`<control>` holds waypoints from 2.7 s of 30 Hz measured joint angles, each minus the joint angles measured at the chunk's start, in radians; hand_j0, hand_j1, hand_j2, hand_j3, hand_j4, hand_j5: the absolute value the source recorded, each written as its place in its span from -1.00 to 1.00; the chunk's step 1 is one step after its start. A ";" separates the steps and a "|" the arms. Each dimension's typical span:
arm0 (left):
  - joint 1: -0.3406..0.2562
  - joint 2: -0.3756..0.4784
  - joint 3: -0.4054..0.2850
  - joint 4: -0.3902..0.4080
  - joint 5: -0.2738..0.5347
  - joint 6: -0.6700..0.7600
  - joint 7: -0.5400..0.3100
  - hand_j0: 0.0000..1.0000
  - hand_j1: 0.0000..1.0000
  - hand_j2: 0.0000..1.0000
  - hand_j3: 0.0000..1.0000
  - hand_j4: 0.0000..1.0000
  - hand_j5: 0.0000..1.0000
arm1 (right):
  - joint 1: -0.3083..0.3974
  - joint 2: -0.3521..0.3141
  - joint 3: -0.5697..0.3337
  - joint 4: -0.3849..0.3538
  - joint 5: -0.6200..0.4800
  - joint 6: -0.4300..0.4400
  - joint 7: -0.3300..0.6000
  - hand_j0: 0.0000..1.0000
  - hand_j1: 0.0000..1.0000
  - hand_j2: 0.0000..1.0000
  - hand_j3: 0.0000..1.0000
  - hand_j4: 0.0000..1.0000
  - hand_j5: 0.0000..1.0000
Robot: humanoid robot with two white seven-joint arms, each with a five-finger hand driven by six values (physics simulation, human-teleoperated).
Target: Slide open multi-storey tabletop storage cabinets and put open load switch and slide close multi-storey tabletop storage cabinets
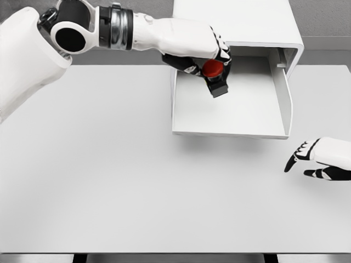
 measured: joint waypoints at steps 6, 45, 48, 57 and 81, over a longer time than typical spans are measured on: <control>0.000 -0.051 -0.027 0.022 -0.037 0.001 0.000 0.57 0.57 0.57 0.57 0.57 0.57 | -0.049 0.000 0.024 -0.003 0.001 0.000 0.000 0.25 0.25 0.25 0.25 0.25 0.25; 0.097 0.625 -0.029 -0.178 0.226 0.002 0.001 1.00 1.00 1.00 1.00 1.00 1.00 | -0.026 0.001 0.028 0.008 -0.025 0.000 0.000 0.44 0.44 0.44 0.44 0.44 0.44; 0.098 0.625 -0.029 -0.178 0.227 0.002 0.000 1.00 1.00 1.00 1.00 1.00 1.00 | -0.006 0.001 0.029 0.007 -0.022 0.000 0.000 0.44 0.44 0.44 0.44 0.44 0.44; 0.114 0.621 -0.031 -0.178 0.221 0.002 0.000 1.00 1.00 1.00 1.00 1.00 1.00 | -0.150 0.004 0.084 0.001 -0.021 0.001 0.000 0.44 0.44 0.44 0.44 0.44 0.44; 0.127 0.593 -0.033 -0.173 0.206 0.002 0.000 1.00 1.00 1.00 1.00 1.00 1.00 | -0.557 0.087 0.364 0.005 -0.012 0.001 0.000 0.50 0.50 0.50 0.50 0.50 0.50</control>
